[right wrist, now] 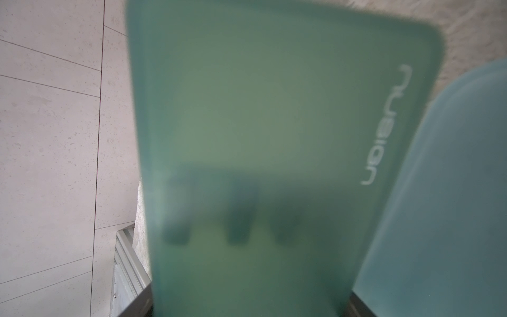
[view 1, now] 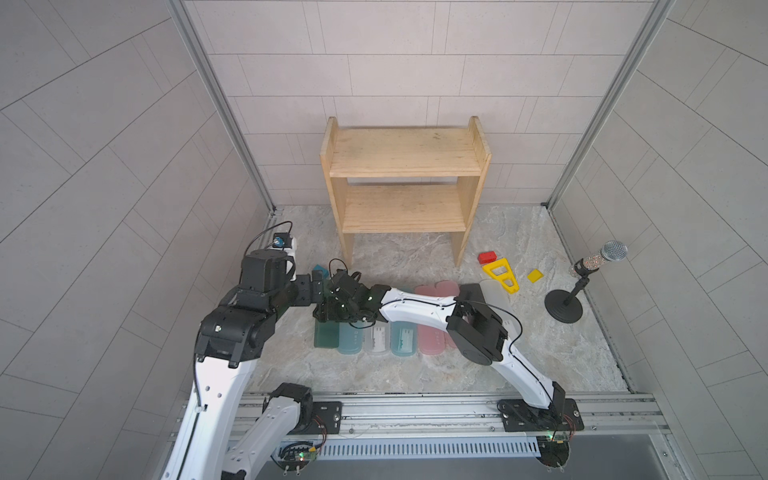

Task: Remove the pencil cases from the shelf
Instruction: Place the pencil case at the center of the board.

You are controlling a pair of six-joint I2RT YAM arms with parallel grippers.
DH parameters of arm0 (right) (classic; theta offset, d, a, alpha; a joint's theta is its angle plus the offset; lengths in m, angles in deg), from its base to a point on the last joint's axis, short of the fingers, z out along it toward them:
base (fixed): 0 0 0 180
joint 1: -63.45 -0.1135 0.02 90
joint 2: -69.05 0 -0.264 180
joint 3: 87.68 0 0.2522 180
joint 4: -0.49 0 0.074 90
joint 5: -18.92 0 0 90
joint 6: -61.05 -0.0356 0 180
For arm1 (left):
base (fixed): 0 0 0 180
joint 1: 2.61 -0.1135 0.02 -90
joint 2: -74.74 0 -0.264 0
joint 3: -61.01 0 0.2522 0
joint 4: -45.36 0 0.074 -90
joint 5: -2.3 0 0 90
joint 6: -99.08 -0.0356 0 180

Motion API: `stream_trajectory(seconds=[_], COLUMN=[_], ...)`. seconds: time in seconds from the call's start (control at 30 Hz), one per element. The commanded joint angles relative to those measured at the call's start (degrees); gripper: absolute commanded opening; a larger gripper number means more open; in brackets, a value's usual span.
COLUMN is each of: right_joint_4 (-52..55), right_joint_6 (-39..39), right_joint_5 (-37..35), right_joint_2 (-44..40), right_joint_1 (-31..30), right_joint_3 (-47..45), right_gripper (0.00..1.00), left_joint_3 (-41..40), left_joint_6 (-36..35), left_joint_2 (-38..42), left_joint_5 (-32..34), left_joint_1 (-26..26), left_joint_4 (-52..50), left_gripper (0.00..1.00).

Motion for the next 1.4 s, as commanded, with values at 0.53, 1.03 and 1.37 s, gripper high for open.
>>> stream_trajectory(seconds=[0.53, 1.03, 1.37], right_joint_4=[-0.93, -4.4, -9.72], right_joint_6=[1.84, 3.04, 16.22], right_joint_5=[-1.98, -2.22, -5.65], right_joint_2=[-3.64, -8.46, -34.8], right_joint_1=[0.54, 1.38, 10.46], right_joint_3=[-1.45, -5.51, -33.76], right_gripper=[0.82, 0.86, 0.91], left_joint_3=[3.49, 4.12, -1.67], left_joint_6=[1.52, 2.79, 6.95], left_joint_2=[2.0, 2.86, 1.73], left_joint_5=[-1.79, -1.54, -0.4], left_joint_1=[-0.28, -0.28, -0.82], left_joint_4=[-1.0, 0.11, 9.29], left_gripper=[1.0, 1.0, 1.0])
